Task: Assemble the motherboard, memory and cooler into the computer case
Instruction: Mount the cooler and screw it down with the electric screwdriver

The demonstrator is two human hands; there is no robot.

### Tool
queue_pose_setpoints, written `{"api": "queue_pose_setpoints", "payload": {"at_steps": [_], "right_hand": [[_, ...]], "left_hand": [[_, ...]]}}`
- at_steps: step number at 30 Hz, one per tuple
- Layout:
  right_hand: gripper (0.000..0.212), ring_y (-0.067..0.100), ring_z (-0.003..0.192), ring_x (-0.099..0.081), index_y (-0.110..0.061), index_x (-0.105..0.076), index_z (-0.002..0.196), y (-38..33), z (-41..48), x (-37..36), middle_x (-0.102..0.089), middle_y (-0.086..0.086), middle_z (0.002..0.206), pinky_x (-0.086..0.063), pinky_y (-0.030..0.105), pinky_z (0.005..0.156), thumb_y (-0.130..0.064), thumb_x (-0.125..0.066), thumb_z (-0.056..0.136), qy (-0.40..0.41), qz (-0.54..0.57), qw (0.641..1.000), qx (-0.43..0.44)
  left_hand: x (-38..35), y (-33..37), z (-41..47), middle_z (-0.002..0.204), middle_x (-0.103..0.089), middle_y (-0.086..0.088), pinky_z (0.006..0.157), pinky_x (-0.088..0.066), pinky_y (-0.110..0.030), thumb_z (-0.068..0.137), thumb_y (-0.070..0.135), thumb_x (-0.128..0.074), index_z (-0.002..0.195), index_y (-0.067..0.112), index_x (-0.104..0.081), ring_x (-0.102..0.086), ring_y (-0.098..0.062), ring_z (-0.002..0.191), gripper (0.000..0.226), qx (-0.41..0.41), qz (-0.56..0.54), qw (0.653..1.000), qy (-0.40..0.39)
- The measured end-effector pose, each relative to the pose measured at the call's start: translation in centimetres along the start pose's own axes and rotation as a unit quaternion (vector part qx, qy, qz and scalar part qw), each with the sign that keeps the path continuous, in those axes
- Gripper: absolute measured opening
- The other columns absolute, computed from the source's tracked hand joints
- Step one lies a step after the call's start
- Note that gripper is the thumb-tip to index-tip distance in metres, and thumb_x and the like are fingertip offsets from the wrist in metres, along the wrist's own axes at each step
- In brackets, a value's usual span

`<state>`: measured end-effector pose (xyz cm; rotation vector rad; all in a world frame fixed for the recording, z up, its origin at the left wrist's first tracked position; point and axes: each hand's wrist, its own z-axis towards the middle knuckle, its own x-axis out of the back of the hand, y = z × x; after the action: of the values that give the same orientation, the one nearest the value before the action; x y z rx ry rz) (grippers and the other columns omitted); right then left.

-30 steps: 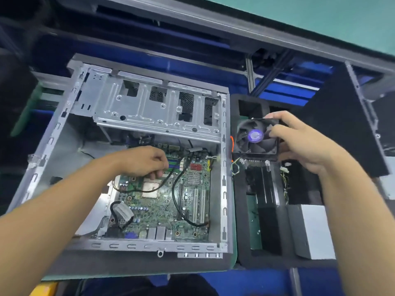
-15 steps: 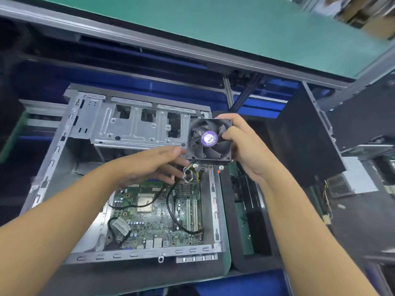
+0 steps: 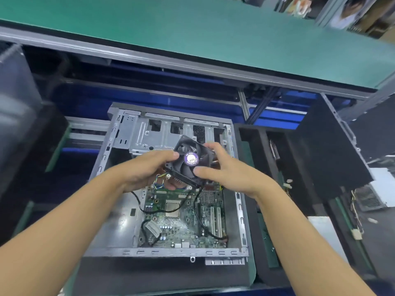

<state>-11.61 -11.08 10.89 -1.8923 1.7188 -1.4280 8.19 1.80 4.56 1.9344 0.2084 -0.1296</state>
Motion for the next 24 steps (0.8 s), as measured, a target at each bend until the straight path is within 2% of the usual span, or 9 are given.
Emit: {"api": "queue_pose_setpoints", "payload": {"at_steps": [2,4,8,11,15,17,19,21,24], "right_hand": [[0.101,0.019,0.142,-0.034,-0.043,-0.011,0.156,-1.0,0.0,-0.8,-0.031,-0.003,0.152,-0.033,0.046,0.118,-0.067,-0.072,0.080,0.007,-0.131,0.991,0.010],[0.113,0.015,0.148,-0.020,-0.042,-0.005,0.158,-1.8,0.3,-1.9,-0.019,-0.008,0.156,-0.027,0.043,0.120,-0.063,-0.079,0.075,0.002,-0.143,0.988,0.059],[0.123,0.015,0.147,-0.027,-0.049,0.003,0.156,-2.0,1.4,-3.7,-0.010,-0.017,0.159,-0.034,0.034,0.114,-0.050,-0.087,0.073,-0.072,-0.203,0.971,0.100],[0.120,0.017,0.150,-0.013,-0.053,-0.001,0.153,-1.2,2.1,-5.0,0.005,-0.027,0.155,-0.034,0.038,0.115,-0.043,-0.089,0.071,-0.073,-0.310,0.939,0.132],[0.099,0.014,0.139,-0.021,-0.027,-0.028,0.150,-0.1,3.2,-6.5,-0.026,-0.008,0.153,-0.041,0.037,0.109,-0.035,-0.085,0.070,-0.043,-0.391,0.897,0.201],[0.095,0.007,0.125,-0.029,-0.027,-0.030,0.146,0.4,3.5,-6.5,-0.040,-0.013,0.132,-0.045,0.031,0.087,-0.043,-0.082,0.068,-0.039,-0.372,0.909,0.183],[0.096,0.006,0.117,-0.038,-0.028,-0.033,0.143,1.1,3.5,-6.2,-0.040,-0.016,0.117,-0.043,0.030,0.082,-0.057,-0.078,0.064,-0.010,-0.344,0.927,0.150],[0.094,0.009,0.112,-0.047,-0.025,-0.038,0.140,1.7,3.5,-6.0,-0.044,-0.016,0.116,-0.049,0.033,0.088,-0.063,-0.074,0.062,0.012,-0.311,0.944,0.110],[0.083,0.008,0.099,-0.062,-0.029,-0.042,0.129,2.6,3.6,-5.5,-0.059,-0.017,0.113,-0.054,0.029,0.084,-0.068,-0.073,0.062,0.045,-0.228,0.971,0.058]], "left_hand": [[0.8,-0.3,-0.7,0.103,-0.072,-0.023,0.074,-0.061,-0.037,0.100,0.041,-0.044,0.110,0.008,-0.066,-0.071,-0.039,0.093,0.041,0.041,0.012,0.999,-0.001],[1.3,-0.8,-1.3,0.102,-0.073,-0.020,0.072,-0.060,-0.036,0.092,0.048,-0.054,0.105,0.010,-0.070,-0.072,-0.036,0.091,0.043,0.066,0.037,0.997,-0.009],[2.0,-1.9,-1.9,0.100,-0.075,-0.014,0.071,-0.057,-0.034,0.077,0.059,-0.057,0.097,0.013,-0.074,-0.073,-0.031,0.087,0.053,0.126,0.086,0.988,-0.031],[2.7,-2.7,-2.0,0.105,-0.074,-0.012,0.071,-0.057,-0.032,0.081,0.061,-0.054,0.107,0.014,-0.072,-0.072,-0.033,0.091,0.057,0.183,0.086,0.977,-0.066],[2.8,-3.2,-1.8,0.105,-0.074,-0.008,0.065,-0.058,-0.030,0.079,0.064,-0.060,0.114,0.016,-0.066,-0.070,-0.038,0.095,0.060,0.222,0.079,0.967,-0.099],[2.7,-3.4,-1.6,0.110,-0.070,-0.006,0.067,-0.059,-0.032,0.074,0.075,-0.059,0.112,0.026,-0.062,-0.072,-0.036,0.092,0.062,0.236,0.081,0.964,-0.092],[2.8,-3.5,-1.3,0.112,-0.063,-0.006,0.078,-0.058,-0.038,0.082,0.080,-0.044,0.112,0.030,-0.056,-0.074,-0.032,0.085,0.060,0.230,0.086,0.969,-0.036],[3.3,-3.8,-0.5,0.103,-0.071,-0.009,0.081,-0.054,-0.037,0.097,0.060,-0.032,0.115,0.016,-0.061,-0.075,-0.025,0.081,0.056,0.204,0.132,0.967,0.076],[4.4,-4.7,0.0,0.105,-0.072,-0.013,0.076,-0.050,-0.028,0.096,0.016,-0.046,0.106,0.005,-0.069,-0.068,-0.021,0.083,0.027,0.162,0.322,0.916,0.176]]}}
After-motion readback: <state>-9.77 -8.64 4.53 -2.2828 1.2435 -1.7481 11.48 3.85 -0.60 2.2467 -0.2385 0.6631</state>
